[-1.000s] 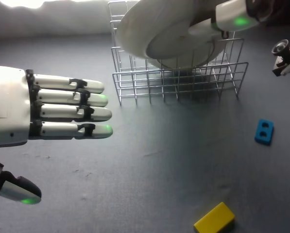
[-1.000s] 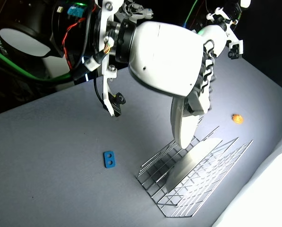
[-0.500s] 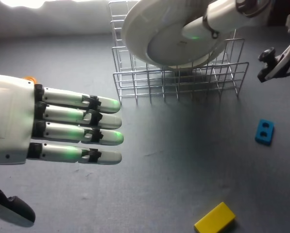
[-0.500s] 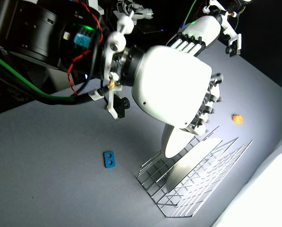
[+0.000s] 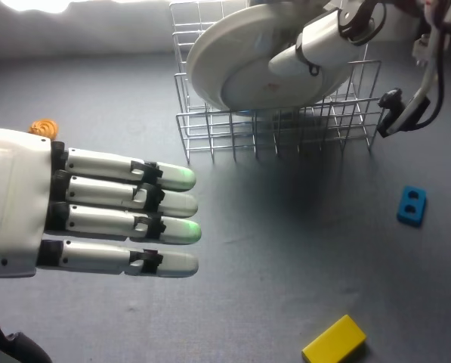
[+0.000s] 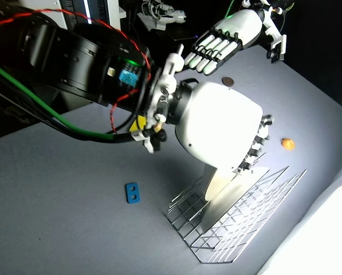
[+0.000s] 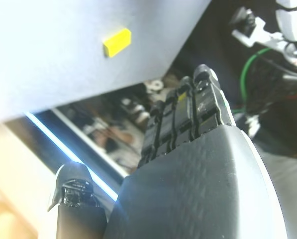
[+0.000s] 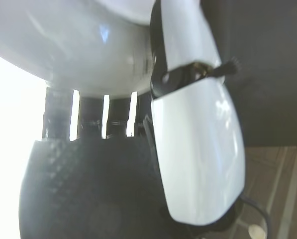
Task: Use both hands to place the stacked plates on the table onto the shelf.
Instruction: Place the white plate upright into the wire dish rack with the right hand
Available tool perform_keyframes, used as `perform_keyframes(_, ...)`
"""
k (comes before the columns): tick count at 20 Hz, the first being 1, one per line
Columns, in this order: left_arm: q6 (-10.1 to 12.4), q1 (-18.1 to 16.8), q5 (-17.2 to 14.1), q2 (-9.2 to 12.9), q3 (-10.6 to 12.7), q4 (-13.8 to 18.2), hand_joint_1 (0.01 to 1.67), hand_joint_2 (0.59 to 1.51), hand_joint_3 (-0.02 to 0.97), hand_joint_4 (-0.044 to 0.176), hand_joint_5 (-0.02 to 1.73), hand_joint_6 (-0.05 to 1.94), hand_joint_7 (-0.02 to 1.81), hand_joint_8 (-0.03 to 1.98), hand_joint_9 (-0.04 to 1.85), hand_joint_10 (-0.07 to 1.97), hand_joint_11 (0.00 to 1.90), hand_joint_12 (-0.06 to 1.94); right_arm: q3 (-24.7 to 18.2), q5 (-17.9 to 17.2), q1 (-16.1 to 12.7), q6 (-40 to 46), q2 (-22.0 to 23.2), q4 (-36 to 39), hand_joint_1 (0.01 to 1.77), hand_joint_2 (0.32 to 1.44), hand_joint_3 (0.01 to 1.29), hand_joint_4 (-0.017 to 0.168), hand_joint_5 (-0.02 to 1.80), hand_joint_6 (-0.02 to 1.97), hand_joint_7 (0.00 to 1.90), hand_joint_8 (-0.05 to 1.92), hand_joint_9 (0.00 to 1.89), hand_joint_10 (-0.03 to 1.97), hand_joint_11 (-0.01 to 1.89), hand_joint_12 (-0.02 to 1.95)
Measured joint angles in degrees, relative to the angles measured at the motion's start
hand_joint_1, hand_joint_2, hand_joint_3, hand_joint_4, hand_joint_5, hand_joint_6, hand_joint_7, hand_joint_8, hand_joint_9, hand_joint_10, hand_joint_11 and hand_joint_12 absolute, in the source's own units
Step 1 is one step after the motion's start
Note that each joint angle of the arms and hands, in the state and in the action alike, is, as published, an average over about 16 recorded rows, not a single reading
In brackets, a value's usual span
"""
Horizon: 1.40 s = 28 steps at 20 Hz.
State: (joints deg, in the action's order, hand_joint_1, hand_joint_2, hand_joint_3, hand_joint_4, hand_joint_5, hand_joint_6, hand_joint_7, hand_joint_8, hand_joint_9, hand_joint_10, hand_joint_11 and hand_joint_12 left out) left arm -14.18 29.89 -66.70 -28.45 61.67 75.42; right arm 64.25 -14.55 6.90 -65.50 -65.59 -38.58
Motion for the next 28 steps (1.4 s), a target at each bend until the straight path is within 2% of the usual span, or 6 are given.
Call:
perform_keyframes(6, 3.4, 0.7, -3.4, 0.2, -0.4, -0.7, 0.02, 1.145, 0.014, 0.006, 0.02, 0.02, 0.02, -0.01, 0.02, 0.01, 0.01, 0.01, 2.7, -1.1, 2.1, 0.3, -2.5, -0.2, 1.37, 0.98, 0.01, -0.009, 0.91, 0.96, 1.06, 0.85, 1.00, 1.03, 0.87, 1.09)
perform_keyframes(11, 4.1, 0.9, -6.3, -0.2, 0.6, 1.1, 0.02, 1.146, 0.015, 0.006, 0.02, 0.02, 0.02, -0.01, 0.02, 0.01, 0.01, 0.01, 4.0, -1.8, 3.5, 0.5, -3.6, -0.2, 1.37, 0.99, 0.01, -0.009, 0.89, 0.96, 1.05, 0.87, 1.00, 1.03, 0.86, 1.10)
perform_keyframes(14, 3.5, 0.8, -7.8, -0.7, 1.4, 3.1, 0.02, 1.146, 0.014, 0.006, 0.02, 0.02, 0.02, -0.01, 0.02, 0.01, 0.01, 0.01, 4.4, -2.0, 4.1, 0.7, -4.0, -0.2, 1.34, 1.01, 0.01, -0.009, 0.87, 0.97, 1.02, 0.84, 0.99, 0.91, 0.83, 1.11)
perform_keyframes(22, 1.7, 0.3, -6.9, -1.4, 3.0, 8.3, 0.02, 1.147, 0.014, 0.007, 0.02, 0.02, 0.02, -0.01, 0.02, 0.01, 0.01, 0.01, 4.6, -2.4, 4.7, 0.8, -4.2, 0.2, 1.24, 1.03, 0.01, -0.006, 0.81, 0.57, 0.97, 0.43, 0.97, 0.45, 0.69, 1.14)
perform_keyframes(28, 1.5, -0.3, -4.9, -1.8, 3.6, 8.4, 0.02, 1.147, 0.014, 0.007, 0.02, 0.02, 0.02, -0.01, 0.02, 0.01, 0.01, 0.01, 4.2, -2.6, 4.3, 0.9, -4.0, 2.1, 1.14, 1.03, 0.01, -0.003, 0.82, 0.22, 0.95, 0.09, 0.95, 0.11, 0.58, 1.17)
